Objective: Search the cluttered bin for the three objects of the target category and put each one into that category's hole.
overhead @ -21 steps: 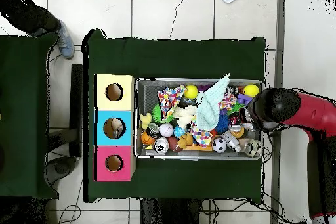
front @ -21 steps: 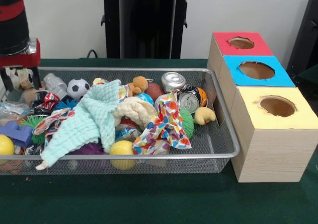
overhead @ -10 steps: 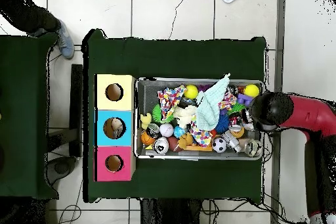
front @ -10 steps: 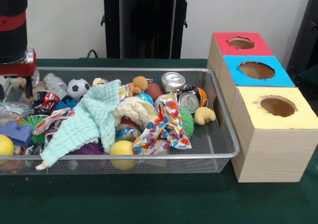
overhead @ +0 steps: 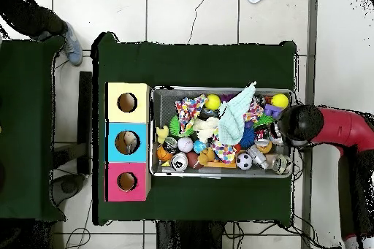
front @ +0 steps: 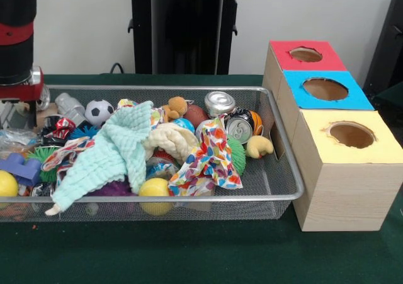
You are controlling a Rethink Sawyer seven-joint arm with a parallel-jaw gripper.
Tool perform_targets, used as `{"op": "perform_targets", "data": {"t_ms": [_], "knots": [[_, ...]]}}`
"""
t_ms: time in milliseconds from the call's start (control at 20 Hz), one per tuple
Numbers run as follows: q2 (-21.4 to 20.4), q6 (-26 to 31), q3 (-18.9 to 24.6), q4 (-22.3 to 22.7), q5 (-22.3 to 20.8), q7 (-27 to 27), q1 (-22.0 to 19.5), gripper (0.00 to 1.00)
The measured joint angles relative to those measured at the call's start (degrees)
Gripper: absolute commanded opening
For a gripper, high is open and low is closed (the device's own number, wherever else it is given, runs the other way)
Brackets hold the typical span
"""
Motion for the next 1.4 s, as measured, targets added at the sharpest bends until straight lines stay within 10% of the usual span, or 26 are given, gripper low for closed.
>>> {"op": "perform_targets", "data": {"t_ms": [1400], "knots": [[4.19, -5.48, 0.06, -1.49, -2.07, 0.0, 0.58, 1.0]]}}
